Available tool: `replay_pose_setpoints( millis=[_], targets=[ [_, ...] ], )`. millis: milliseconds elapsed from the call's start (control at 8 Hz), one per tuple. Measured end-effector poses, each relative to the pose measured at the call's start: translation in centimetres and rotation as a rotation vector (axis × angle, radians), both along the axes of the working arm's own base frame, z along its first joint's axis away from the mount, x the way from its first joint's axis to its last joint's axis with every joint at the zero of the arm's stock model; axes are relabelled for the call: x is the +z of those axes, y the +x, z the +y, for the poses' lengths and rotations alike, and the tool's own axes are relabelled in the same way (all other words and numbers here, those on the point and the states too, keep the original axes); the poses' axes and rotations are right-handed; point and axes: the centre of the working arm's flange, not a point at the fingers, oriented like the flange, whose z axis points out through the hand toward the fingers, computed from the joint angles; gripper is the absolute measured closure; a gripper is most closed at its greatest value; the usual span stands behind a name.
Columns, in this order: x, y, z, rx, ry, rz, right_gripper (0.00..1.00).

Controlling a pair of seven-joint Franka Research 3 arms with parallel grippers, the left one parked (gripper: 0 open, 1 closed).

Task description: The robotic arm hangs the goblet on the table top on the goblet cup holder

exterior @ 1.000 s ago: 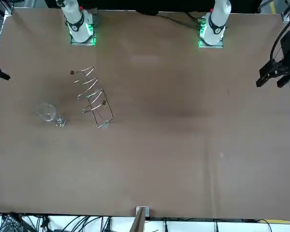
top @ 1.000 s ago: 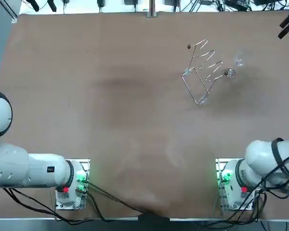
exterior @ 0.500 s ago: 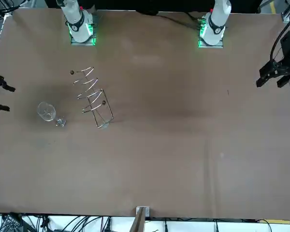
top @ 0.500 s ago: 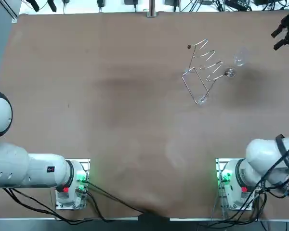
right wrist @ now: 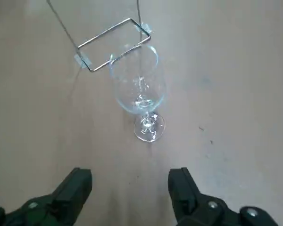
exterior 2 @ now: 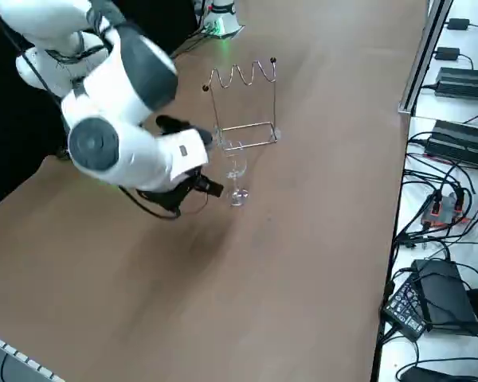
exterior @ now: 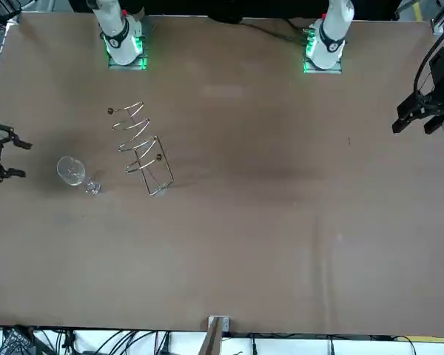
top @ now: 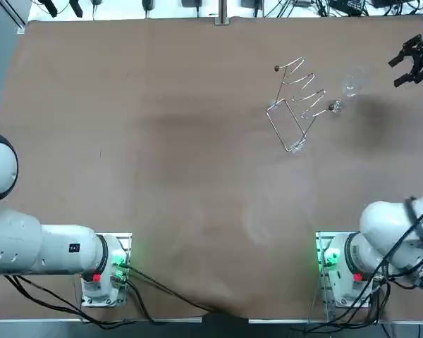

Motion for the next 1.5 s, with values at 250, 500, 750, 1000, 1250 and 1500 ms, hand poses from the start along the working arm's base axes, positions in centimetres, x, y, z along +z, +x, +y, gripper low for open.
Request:
replay_pose_setpoints(
  millis=[250,500,750,1000,1250,1500],
  targets=[
    [-3.8,0.3,-0.5,0.014,0.058,-0.052,0.00],
    [-7.1,0.3,-0.2,0.019,0.108,-0.048,0.00],
    [-10.0,0.2,0.4,0.020,0.176,-0.059,0.00],
    [-12.2,-0.1,1.0,0.026,0.223,-0.058,0.00],
    [-14.2,-0.3,1.8,0.018,0.281,-0.057,0.00],
    [-16.0,-0.6,2.5,0.023,0.327,-0.067,0.00]
  ],
)
